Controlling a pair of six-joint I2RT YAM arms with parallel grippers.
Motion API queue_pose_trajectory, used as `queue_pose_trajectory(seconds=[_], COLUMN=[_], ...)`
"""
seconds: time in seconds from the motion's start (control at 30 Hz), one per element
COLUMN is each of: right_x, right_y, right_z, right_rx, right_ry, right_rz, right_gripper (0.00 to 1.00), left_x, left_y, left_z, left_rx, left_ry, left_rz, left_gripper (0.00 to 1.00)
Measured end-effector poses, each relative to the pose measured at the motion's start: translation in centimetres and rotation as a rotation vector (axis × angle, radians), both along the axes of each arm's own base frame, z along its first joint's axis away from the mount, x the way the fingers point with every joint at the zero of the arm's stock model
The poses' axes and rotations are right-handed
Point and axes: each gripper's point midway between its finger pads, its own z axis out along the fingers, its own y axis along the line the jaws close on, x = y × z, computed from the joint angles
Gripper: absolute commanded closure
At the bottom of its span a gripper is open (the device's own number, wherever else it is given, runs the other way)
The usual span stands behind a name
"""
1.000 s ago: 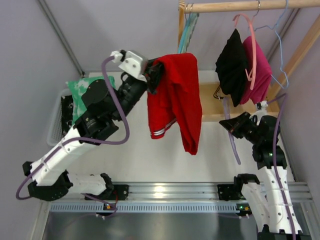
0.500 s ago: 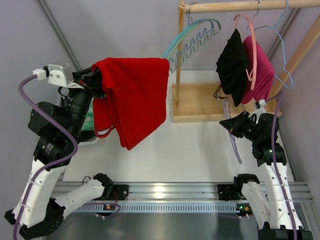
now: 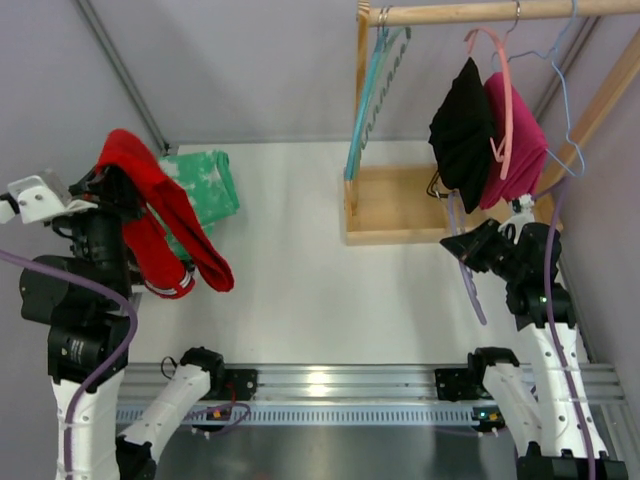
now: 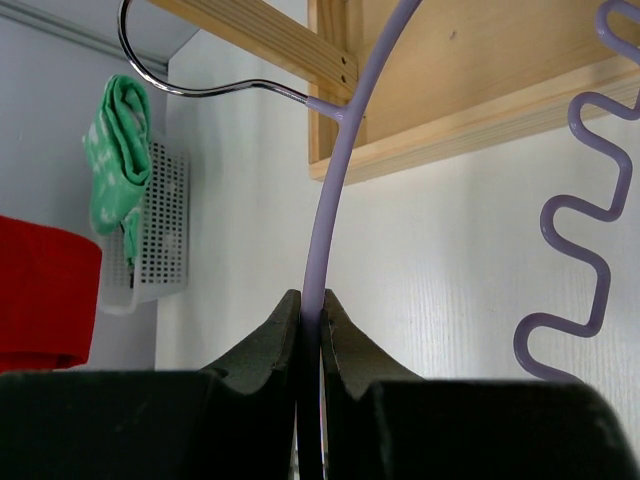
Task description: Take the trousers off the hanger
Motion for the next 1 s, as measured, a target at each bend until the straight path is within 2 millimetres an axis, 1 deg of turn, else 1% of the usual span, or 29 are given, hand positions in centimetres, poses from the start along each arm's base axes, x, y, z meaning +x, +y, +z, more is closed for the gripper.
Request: queue_pose_trajectory(seconds=[0.13,0.23,0.47,0.57,0.67,0.77,0.83,0.93,1.0], right_x=[0.2,0.3,0.5,0.7,0.7,0.8,0.9,0.9,0.8], right_y=[0.0,0.0,0.0,0.0,0.0,0.0,0.0,0.0,0.0], right_z=[0.2,0.4,0.8,0.9,0.9,0.8,0.7,0.8,1.3], right_rx=[-0.001,-0.001,-0.003,-0.007,-0.010,-0.013,-0.013,-0.013,-0.014], right_ry=[0.001,0.002,-0.001,-0.002,-0.001,0.003,0.007,0.007,0.003], right_rz=[0.000,0.001,0.006,0.008,0.009,0.011,0.011,0.012,0.012], right_gripper=[1.00,1.00,1.00,1.00,1.00,1.00,1.00,1.00,1.00], left_x=[-1.6,-2.4,-4.3,-4.9,-5.1,-4.6,-3.7,-1.3,1.0], left_y=[3.9,5.9,9.2,10.4,11.1,11.5,11.7,11.5,11.1], left_z=[-0.1,-0.6,-1.9,-2.5,-3.0,-3.1,-3.0,-3.0,-4.0], left_rx=[0.003,0.004,0.026,0.047,0.071,0.101,0.120,0.166,0.223], left_ry=[0.022,0.050,0.125,0.149,0.169,0.183,0.191,0.190,0.208], left_rz=[0.208,0.323,0.541,0.626,0.688,0.738,0.759,0.765,0.759], left_gripper=[1.00,1.00,1.00,1.00,1.00,1.00,1.00,1.00,1.00])
